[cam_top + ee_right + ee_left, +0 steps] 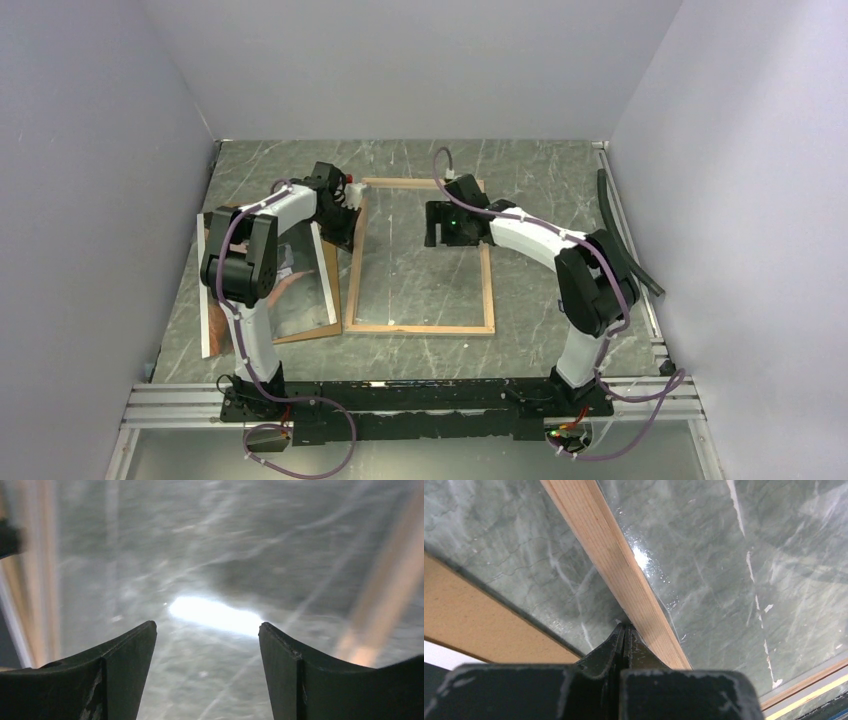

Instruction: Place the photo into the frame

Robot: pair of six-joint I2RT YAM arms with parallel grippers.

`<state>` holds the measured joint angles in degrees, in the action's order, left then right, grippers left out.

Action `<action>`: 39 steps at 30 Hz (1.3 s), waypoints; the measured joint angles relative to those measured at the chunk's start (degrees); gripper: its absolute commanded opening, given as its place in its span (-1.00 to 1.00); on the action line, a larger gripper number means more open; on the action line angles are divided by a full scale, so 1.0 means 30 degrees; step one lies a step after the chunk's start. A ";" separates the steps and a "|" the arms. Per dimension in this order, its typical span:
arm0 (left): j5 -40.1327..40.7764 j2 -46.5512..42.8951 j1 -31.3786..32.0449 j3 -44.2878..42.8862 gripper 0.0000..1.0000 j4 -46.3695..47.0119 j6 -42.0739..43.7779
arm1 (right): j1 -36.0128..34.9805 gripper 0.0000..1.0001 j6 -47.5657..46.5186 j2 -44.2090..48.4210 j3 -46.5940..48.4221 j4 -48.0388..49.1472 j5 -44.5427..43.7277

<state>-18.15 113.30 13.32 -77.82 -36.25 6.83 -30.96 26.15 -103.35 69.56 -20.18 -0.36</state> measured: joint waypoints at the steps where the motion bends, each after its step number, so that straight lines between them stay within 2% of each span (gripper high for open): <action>1: -0.0007 0.0000 0.0080 0.0000 -0.95 0.0058 0.0000 | -0.0306 0.57 0.0189 0.0233 0.0000 0.0291 0.0758; 5: -0.0073 0.0000 0.0284 0.0000 -0.95 0.0211 0.0000 | -0.1086 0.57 0.0583 0.1042 0.0000 0.0831 0.2521; 9: -0.0080 0.0000 0.0306 0.0007 -0.95 0.0233 0.0000 | -0.0911 0.61 0.0845 0.1173 0.0000 0.0831 0.2798; 25: -0.0503 0.0000 -0.0058 0.0044 -0.95 0.0240 0.0066 | 0.0940 0.64 0.0488 0.1982 -0.1129 -0.1144 -0.0656; 39: -0.0510 0.0000 -0.0080 0.0044 -0.95 0.0240 0.0080 | 0.1727 0.63 0.0124 0.0481 -0.1217 -0.1020 -0.0758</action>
<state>-19.68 113.30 13.08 -77.69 -35.53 7.07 -25.78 26.52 -101.91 65.91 -23.24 -2.63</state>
